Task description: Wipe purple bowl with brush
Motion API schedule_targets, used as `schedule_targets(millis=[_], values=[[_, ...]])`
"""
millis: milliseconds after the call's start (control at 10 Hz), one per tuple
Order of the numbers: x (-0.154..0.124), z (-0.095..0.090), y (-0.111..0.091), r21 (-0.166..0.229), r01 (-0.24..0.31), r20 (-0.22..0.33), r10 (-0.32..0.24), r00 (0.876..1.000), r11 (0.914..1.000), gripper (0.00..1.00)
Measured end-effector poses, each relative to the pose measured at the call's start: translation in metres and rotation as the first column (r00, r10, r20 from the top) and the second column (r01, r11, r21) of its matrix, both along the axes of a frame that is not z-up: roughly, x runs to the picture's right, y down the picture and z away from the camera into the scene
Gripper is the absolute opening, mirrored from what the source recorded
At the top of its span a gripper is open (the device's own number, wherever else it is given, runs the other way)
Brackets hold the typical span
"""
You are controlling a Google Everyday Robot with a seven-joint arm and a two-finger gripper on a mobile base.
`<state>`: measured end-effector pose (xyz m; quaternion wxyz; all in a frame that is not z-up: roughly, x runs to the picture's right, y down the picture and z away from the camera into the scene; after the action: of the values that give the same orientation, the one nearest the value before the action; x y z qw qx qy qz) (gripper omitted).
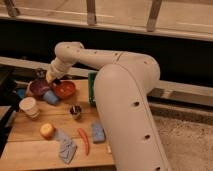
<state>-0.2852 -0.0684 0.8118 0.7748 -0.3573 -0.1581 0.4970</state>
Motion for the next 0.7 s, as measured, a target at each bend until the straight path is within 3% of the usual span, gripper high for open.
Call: schedule_targets(millis=[400,700], values=[[-0.007,0.018,0.007,-0.018,0.010,0.071,-0.009,0.997,0.9998,0.00],[-0.007,0.033,0.027,-0.066,0.021,0.087,-0.015,0.996,0.9976,0.00]])
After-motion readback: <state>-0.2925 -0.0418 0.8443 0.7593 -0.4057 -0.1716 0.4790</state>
